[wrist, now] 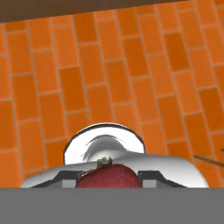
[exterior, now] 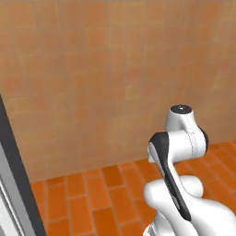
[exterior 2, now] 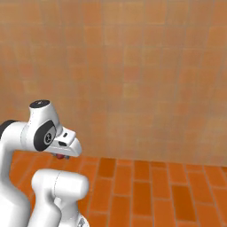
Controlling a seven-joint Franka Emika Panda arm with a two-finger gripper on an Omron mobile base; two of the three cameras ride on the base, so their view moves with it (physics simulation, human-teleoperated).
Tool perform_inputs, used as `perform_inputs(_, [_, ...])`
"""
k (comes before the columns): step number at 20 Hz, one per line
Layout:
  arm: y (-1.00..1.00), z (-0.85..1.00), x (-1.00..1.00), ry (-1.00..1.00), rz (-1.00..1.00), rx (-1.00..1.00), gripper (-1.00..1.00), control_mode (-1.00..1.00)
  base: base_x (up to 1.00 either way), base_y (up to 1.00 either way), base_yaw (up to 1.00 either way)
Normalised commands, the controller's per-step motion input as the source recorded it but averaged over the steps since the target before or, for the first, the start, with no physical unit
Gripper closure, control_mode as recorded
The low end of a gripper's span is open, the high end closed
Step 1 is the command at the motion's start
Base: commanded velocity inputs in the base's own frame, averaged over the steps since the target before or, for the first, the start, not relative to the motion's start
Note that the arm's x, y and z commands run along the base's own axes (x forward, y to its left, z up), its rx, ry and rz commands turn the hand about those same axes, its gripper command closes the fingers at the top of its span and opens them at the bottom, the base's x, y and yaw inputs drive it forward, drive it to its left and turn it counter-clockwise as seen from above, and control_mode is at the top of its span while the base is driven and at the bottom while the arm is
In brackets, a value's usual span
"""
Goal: Take the strawberry from the fridge and place it on top of the pancake, located on the dining counter.
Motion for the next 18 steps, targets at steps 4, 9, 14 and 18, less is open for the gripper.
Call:
perform_inputs(4, [0.0,0.0,0.0,0.0,0.0,0.0,1.0,1.0,0.81,-0.33,-0.03])
perform_inputs(9, [0.0,0.0,0.0,0.0,0.0,0.0,1.0,1.0,0.83,-0.4,-0.12])
perform_inputs(14, [0.0,0.0,0.0,0.0,0.0,0.0,1.0,1.0,0.88,-0.37,-0.3])
perform_inputs(18, [0.0,0.0,0.0,0.0,0.0,0.0,1.0,1.0,0.91,-0.22,-0.45])
